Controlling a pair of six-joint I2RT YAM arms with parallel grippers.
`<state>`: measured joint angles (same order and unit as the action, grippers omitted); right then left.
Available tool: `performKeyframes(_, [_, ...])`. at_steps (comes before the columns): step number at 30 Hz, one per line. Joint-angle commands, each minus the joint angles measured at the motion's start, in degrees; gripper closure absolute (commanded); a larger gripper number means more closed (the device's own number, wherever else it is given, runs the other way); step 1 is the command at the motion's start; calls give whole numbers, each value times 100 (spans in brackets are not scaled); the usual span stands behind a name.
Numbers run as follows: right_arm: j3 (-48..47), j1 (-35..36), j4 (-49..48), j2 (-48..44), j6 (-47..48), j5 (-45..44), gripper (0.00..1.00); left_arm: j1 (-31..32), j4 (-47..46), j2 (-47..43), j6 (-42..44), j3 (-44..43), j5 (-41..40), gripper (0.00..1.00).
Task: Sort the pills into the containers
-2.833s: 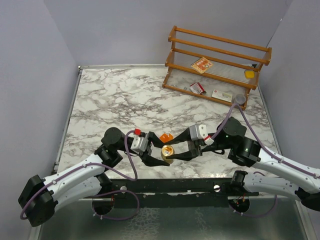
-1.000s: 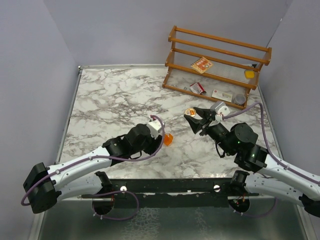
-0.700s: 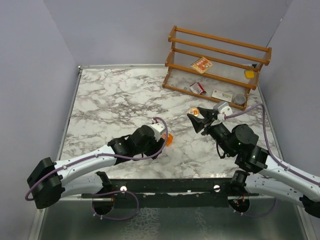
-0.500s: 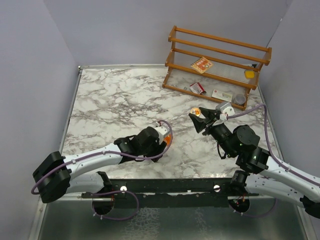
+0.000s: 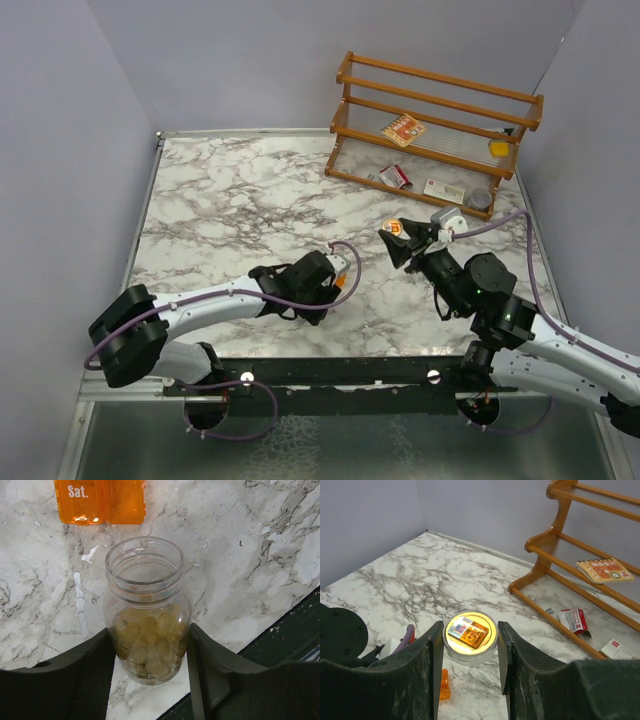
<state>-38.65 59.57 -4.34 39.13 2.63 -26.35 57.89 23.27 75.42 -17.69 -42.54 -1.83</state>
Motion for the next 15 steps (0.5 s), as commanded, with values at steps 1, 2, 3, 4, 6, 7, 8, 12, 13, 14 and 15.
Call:
performKeyframes(1, [44,-6,-104,-117,-28,-160,99,39,293,252,-74,-240,-180,100])
performKeyframes(2, [58,-1,-108,-138,-34,-239,99,38,314,333,-90,-265,-161,100])
performKeyframes(3, [72,-4,-116,-161,-46,-322,99,38,334,405,-104,-263,-159,100])
performKeyframes(4, [95,-2,-126,-188,-47,-336,99,46,351,469,-123,-259,-167,100])
performKeyframes(6, [107,-2,-114,-212,-60,-369,99,38,369,553,-129,-253,-201,100])
performKeyframes(7, [105,-6,-93,-213,-67,-371,99,41,366,590,-129,-246,-217,100])
performKeyframes(8, [110,0,-86,-221,-64,-371,99,43,371,615,-129,-246,-237,100])
performKeyframes(12, [125,-3,-85,-214,-65,-379,99,38,322,672,-146,-239,-287,100])
performKeyframes(13, [123,1,-85,-207,-61,-380,99,38,272,669,-147,-224,-302,100])
performKeyframes(14, [126,-1,-85,-201,-55,-375,99,38,228,653,-154,-192,-308,100])
performKeyframes(15, [124,-4,-77,-201,-53,-384,99,38,157,636,-160,-142,-316,100])
